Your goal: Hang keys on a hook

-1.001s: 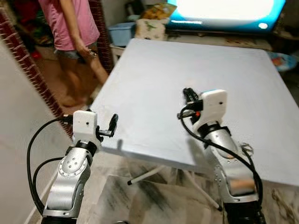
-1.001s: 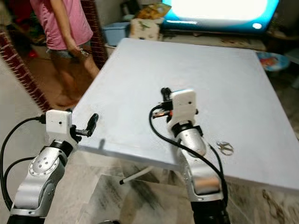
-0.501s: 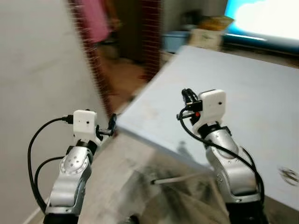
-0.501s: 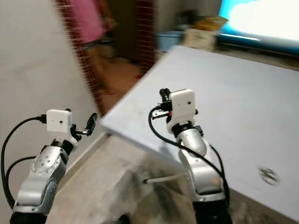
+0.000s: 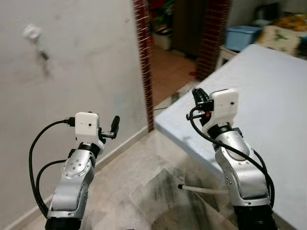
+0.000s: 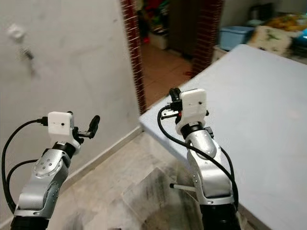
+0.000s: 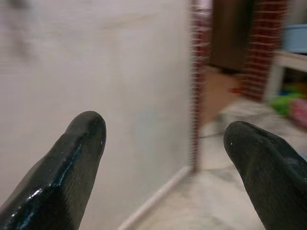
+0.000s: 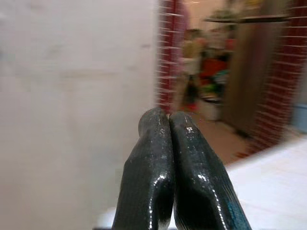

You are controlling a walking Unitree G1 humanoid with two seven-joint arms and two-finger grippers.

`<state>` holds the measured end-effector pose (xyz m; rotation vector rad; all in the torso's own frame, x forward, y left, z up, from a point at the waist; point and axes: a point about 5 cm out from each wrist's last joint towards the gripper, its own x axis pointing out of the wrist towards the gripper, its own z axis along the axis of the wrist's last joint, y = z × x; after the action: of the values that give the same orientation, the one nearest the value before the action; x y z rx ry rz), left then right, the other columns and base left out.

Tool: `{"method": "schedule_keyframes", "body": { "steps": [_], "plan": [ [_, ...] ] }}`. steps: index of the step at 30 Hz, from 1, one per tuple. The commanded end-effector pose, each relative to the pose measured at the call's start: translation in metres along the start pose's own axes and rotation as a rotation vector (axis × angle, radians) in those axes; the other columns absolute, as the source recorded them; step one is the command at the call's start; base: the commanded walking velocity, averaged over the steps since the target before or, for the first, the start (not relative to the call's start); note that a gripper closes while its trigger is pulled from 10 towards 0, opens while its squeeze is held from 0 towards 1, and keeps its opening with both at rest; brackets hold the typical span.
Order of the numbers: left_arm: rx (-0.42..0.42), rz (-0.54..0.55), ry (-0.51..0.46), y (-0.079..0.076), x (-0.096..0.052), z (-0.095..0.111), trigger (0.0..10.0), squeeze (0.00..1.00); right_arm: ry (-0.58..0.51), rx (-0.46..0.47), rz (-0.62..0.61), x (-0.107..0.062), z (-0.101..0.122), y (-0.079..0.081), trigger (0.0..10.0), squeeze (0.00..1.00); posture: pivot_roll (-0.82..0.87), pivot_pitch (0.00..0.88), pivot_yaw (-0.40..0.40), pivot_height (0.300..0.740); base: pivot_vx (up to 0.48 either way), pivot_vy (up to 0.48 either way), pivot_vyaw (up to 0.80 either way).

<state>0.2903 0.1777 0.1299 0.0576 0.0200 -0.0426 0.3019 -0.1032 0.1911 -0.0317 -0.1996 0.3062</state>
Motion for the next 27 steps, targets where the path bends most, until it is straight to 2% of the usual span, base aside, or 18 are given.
{"method": "schedule_keyframes", "body": {
  "steps": [1,12,19,27],
  "plan": [
    [0.004,0.011,-0.008,-0.001,0.0,0.002,10.0,0.0,-0.005,-0.002,0.006,0.001,0.002,-0.002,10.0,0.0,0.0,0.032,0.055,0.74,0.0,0.0,0.79],
    [-0.009,0.07,-0.022,0.005,-0.004,0.003,10.0,0.0,0.009,0.013,0.063,0.005,-0.001,0.007,10.0,0.0,0.03,0.029,0.005,0.74,0.0,0.0,0.65],
    [-0.02,0.055,-0.015,0.005,-0.006,0.002,10.0,0.0,-0.005,0.03,0.086,0.01,0.0,0.014,10.0,0.0,0.04,0.029,0.025,0.74,0.0,0.0,0.56],
    [-0.009,0.043,-0.03,0.003,0.002,0.007,10.0,0.0,-0.002,0.022,0.083,0.008,-0.003,0.016,10.0,0.0,0.03,0.024,0.043,0.74,0.0,0.0,0.56]
  ]
}}
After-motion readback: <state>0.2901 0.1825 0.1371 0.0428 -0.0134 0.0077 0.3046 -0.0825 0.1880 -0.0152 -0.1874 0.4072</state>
